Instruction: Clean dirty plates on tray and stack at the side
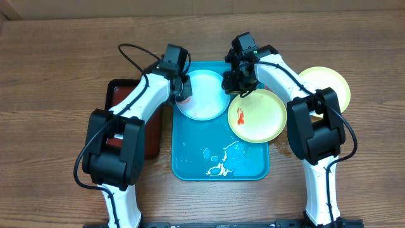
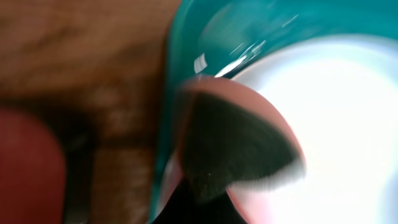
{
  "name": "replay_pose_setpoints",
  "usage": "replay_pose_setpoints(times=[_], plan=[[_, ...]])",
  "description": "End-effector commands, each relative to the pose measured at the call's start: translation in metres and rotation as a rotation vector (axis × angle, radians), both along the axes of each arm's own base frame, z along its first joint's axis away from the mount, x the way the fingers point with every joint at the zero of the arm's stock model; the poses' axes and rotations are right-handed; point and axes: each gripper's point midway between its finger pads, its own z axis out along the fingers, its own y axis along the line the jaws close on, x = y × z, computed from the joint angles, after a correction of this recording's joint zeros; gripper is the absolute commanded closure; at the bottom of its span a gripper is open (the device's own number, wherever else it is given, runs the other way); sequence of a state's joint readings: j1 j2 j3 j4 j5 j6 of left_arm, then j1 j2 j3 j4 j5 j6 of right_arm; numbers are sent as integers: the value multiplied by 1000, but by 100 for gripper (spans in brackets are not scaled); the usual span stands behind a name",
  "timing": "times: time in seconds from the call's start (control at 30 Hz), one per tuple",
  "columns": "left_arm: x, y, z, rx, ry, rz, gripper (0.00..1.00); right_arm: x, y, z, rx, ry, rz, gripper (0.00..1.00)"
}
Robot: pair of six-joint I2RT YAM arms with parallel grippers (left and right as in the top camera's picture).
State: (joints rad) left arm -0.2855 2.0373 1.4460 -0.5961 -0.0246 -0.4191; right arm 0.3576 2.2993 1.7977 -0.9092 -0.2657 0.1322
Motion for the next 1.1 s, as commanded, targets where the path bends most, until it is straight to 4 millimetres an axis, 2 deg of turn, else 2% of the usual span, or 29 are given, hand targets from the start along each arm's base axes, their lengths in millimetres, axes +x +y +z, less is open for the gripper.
replay_pose_setpoints(times=[0.0, 0.07, 0.17, 0.33, 0.4, 0.47, 0.53, 0.57, 0.6, 0.7, 0.8, 0.9, 1.07], plan=[[15, -46, 24, -249, -35, -117, 96, -1, -5, -5, -21, 8, -6, 96], [17, -64, 31, -341, -47, -162, 96, -1, -5, -5, -20, 7, -6, 96], [21, -70, 26, -342, -58, -152, 96, 0, -5, -5, -19, 4, -6, 96], [16, -68, -11, -308, 13, -128, 96, -1, -5, -5, -21, 8, -6, 96], [11, -63, -29, -279, 54, -118, 96, -1, -5, -5, -21, 8, -6, 96], [6, -50, -46, -219, 90, -86, 96, -1, -5, -5, -22, 10, -6, 96], [3, -35, -54, -144, 108, -54, 96, -2, -5, -5, -22, 11, -6, 96], [2, -19, -57, -58, 110, -23, 96, -2, -5, -5, -23, 11, -6, 96], [2, -11, -56, -17, 107, -18, 96, -1, -6, -5, -23, 10, -7, 96], [1, 11, -49, 102, 94, 18, 96, 0, -8, -5, -33, 7, -11, 96], [3, 31, -29, 210, 63, 57, 96, 1, -10, -6, -44, 2, -13, 96], [10, 42, 2, 264, 7, 85, 96, 4, -10, -4, -45, -10, -11, 96], [18, 41, 61, 229, -115, 104, 96, 13, -16, 3, -84, -46, -20, 96]])
